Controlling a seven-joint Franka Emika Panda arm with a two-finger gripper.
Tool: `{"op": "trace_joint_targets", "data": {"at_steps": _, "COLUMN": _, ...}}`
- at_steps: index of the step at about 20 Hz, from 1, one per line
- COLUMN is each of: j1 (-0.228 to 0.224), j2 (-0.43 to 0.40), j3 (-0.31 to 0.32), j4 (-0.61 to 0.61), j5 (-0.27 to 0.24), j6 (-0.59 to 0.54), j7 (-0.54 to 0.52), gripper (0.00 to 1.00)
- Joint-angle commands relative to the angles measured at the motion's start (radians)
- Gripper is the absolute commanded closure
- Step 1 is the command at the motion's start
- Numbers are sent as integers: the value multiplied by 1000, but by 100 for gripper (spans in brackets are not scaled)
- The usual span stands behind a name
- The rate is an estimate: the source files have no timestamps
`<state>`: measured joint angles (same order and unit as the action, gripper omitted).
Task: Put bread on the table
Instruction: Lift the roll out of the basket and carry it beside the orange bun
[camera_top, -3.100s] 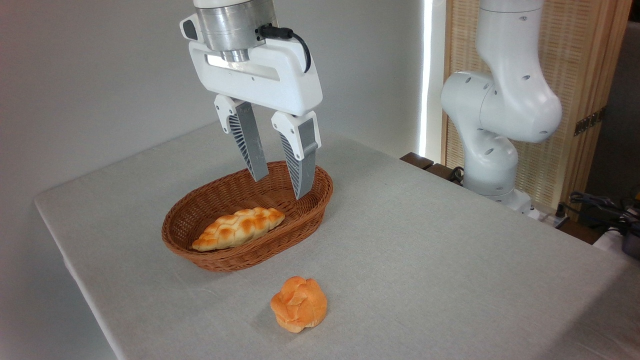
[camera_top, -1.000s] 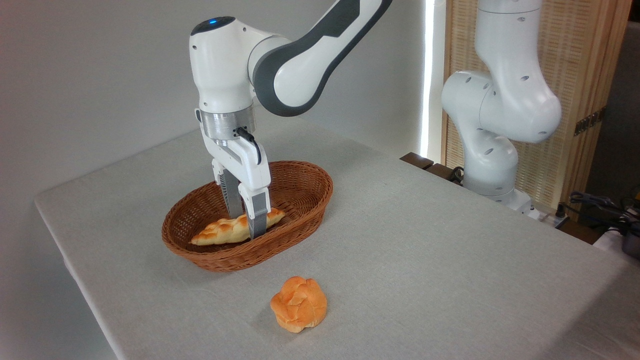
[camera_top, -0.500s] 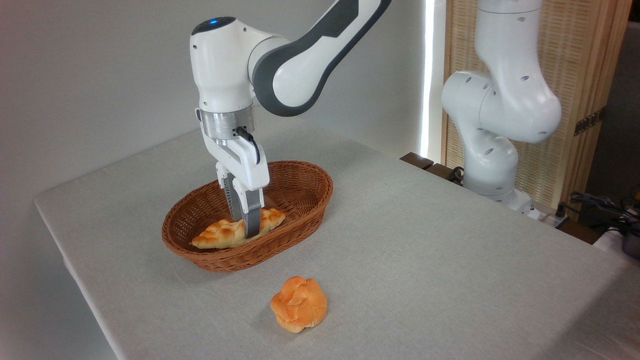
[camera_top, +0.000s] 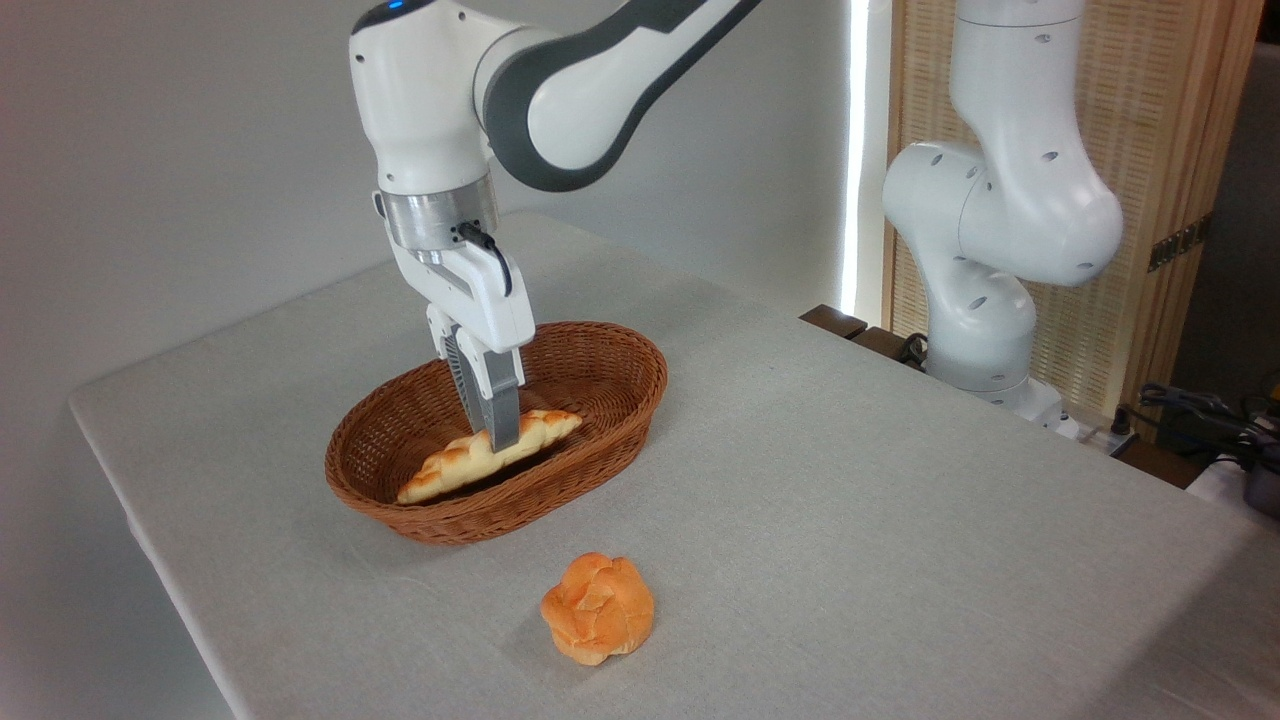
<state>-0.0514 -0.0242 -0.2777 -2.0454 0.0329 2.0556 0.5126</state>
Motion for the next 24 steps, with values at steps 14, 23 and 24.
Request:
{"op": "trace_joint_targets", "data": {"at_steps": 14, "j1": -2, "j2": 4, "j3": 98, "j4": 204, "j5": -47, "j6": -274, "j7": 27, "gripper": 78}}
{"op": "trace_joint_targets", "data": {"at_steps": 23, "j1": -2, "j2": -34, "j3": 311, "j4": 188, "j5": 41, "j6": -442, "j7": 366, "gripper": 77}}
{"op": "trace_joint_targets", "data": {"at_steps": 24, "j1": -2, "j2": -37, "j3": 322, "j4": 162, "j5": 62, "j6": -448, "j7": 382, "gripper": 77}}
